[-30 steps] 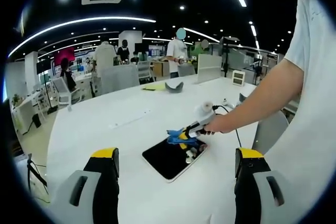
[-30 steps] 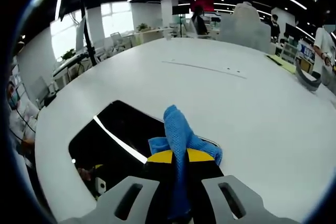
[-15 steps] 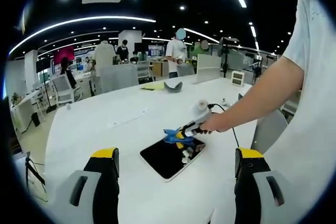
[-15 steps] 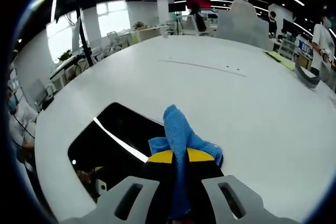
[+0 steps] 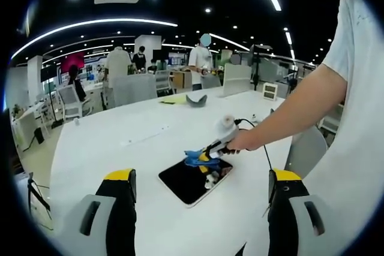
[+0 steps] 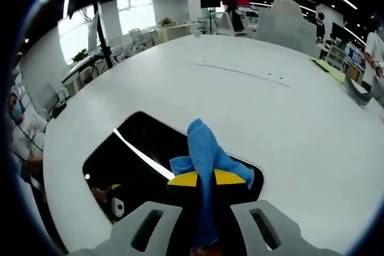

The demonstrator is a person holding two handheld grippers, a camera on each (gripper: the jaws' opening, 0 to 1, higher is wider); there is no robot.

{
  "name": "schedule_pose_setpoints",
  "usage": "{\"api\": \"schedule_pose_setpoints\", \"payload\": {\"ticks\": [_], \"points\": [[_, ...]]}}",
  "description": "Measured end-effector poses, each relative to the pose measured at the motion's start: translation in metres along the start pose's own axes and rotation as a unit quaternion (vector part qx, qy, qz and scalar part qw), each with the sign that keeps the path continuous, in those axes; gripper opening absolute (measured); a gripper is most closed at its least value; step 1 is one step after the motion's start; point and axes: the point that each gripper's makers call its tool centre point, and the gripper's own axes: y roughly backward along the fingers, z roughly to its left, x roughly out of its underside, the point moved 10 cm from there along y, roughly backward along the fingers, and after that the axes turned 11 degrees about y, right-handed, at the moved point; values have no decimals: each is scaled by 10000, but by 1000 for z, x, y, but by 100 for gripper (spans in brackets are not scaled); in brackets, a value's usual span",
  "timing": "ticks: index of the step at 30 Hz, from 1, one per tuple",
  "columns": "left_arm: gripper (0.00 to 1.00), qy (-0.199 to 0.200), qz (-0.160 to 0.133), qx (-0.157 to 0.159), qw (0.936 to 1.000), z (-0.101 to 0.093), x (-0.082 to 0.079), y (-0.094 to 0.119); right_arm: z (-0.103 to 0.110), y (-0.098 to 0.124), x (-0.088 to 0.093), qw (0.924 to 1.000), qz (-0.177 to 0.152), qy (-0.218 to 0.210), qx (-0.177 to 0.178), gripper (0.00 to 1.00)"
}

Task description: Wipe the mirror surface with the cleaning cloth until all visible marks leave the cleaned area.

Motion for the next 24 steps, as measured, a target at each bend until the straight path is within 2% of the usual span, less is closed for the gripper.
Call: {"api": "schedule_pose_setpoints", "payload": {"ticks": [24], "points": [[92, -48, 42, 29, 10000, -10, 8, 15, 33, 17, 12, 9999, -51, 55, -120, 3]]}}
